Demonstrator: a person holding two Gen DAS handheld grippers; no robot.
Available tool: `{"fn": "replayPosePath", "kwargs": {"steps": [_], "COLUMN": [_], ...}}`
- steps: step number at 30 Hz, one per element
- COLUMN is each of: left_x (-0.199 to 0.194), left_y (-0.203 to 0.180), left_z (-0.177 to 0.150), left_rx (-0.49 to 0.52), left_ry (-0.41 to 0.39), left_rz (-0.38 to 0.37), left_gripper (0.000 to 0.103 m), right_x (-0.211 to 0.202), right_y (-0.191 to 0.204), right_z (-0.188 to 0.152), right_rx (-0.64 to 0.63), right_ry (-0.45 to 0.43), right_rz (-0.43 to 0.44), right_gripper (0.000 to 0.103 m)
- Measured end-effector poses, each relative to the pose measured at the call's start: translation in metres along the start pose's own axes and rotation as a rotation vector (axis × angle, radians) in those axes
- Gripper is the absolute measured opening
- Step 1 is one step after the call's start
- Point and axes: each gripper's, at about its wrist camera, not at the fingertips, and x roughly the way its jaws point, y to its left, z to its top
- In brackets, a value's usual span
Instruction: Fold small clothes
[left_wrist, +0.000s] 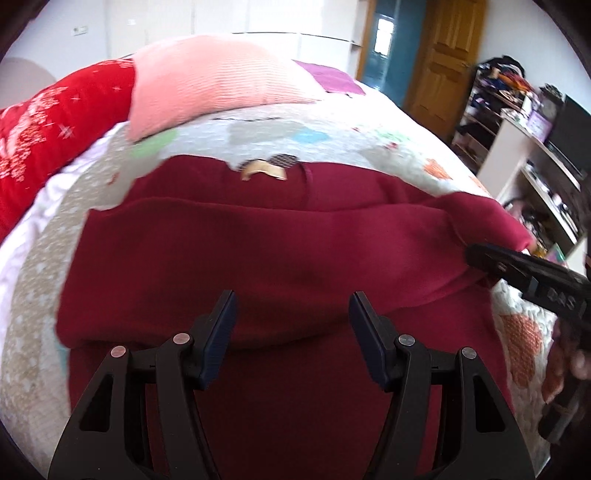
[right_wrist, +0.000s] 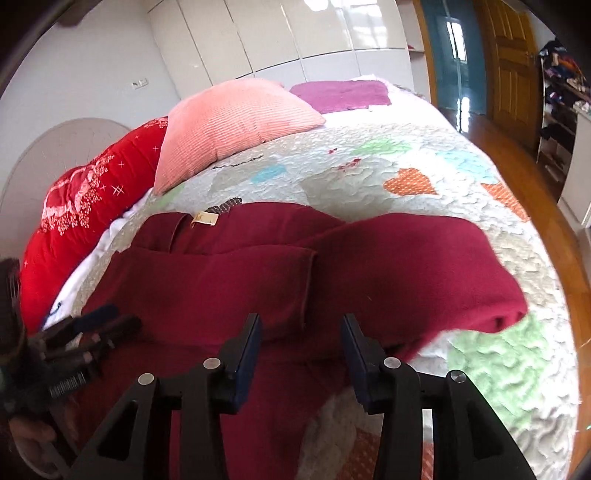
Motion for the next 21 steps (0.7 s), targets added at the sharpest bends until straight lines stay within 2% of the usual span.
{"fn": "replayPosePath", "kwargs": {"steps": [3, 5, 6, 8, 15, 17, 21], "left_x": [0.005, 0.011, 0.014, 0.019, 0.028, 0.029, 0.029], "left_y": [-0.007, -0.011, -0.013, -0.016, -0.010, -0.005, 0.000], "left_z": [0.002, 0.002, 0.002, 0.001, 0.005, 0.005, 0.004], "left_rx": [0.004, 0.012, 0.019, 0.027, -0.019, -0.046, -0.068], "left_ry": [0.016, 0.029, 0.036, 0.044, 0.062, 0.064, 0.061], "left_rz": [-0.055, -0.074, -0.073, -0.067, -0.112, -0.135, -0.166], "left_gripper": [0.062, 0.062, 0.062, 0.062, 0.063, 0.063, 0.063], "right_x": [0.015, 0.027, 0.030, 0.031, 0.048, 0.065, 0.109], "right_y": [-0.002, -0.004, -0.002, 0.007, 0.037, 0.049, 0.061], "right_z": [0.007, 0.011, 0.013, 0.022, 0.060, 0.067, 0.065], "right_rx": [0.045, 0.091, 0.095, 0.056, 0.074, 0.078, 0.104], "right_ry": [0.035, 0.071, 0.075, 0.059, 0.026, 0.067, 0.217], "right_rz": [0.054, 0.134, 0.149, 0.138, 0.230, 0.292, 0.386], "right_gripper": [0.042, 0.040, 0.036, 0.017, 0.012, 0.012, 0.013]}}
